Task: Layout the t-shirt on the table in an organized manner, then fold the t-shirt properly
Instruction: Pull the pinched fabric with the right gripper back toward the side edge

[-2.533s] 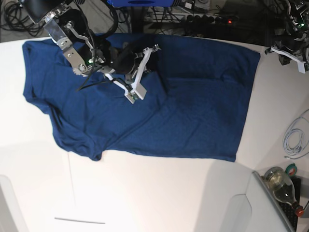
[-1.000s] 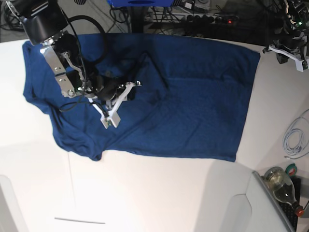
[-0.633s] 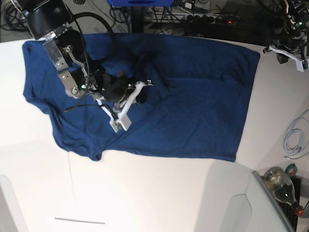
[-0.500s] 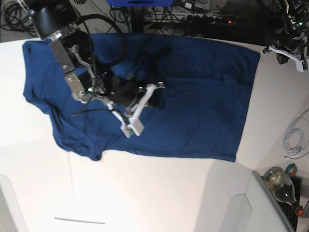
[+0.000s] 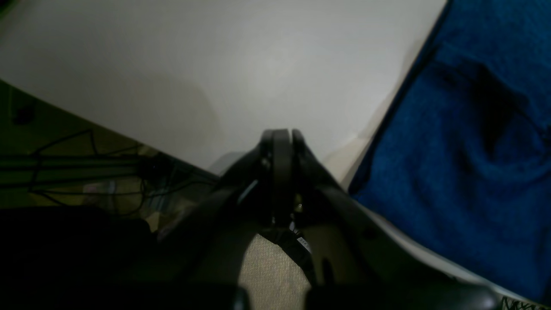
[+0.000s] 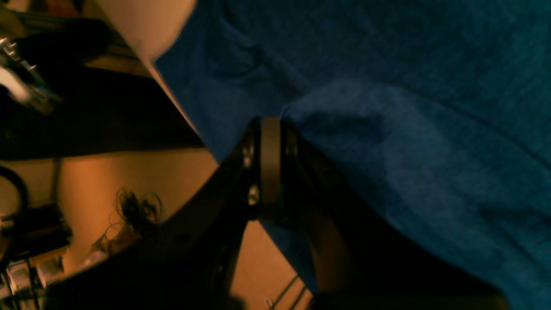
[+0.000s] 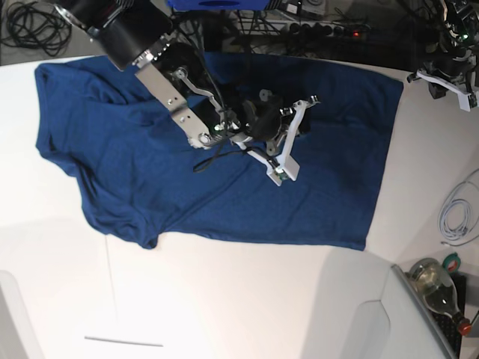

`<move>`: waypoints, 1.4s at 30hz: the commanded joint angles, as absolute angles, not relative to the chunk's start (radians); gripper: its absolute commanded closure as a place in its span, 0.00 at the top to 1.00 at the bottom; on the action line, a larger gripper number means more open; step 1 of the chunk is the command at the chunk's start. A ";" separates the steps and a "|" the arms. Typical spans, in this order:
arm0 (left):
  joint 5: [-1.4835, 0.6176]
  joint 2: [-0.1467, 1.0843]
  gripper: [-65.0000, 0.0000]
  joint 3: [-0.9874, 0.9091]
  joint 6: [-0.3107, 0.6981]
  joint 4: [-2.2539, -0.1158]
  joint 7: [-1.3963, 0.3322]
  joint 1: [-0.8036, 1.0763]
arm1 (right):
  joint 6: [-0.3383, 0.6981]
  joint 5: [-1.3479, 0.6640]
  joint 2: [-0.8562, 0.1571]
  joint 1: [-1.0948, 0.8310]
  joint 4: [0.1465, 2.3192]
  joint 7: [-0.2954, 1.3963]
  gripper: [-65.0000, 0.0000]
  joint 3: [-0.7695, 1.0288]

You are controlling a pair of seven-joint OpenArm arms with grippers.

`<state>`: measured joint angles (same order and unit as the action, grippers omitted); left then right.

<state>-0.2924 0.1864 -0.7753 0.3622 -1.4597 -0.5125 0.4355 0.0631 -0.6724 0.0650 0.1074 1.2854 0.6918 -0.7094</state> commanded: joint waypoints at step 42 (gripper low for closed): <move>-0.156 0.081 0.00 -0.582 0.351 -1.532 -0.487 0.418 | 0.205 -0.450 -0.231 0.549 0.478 0.341 0.41 0.019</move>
<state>-0.1497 0.0696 -0.5770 0.3473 -1.5196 -0.5060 0.4156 0.1989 -0.4446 -0.2260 0.5201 0.4644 0.3435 0.0177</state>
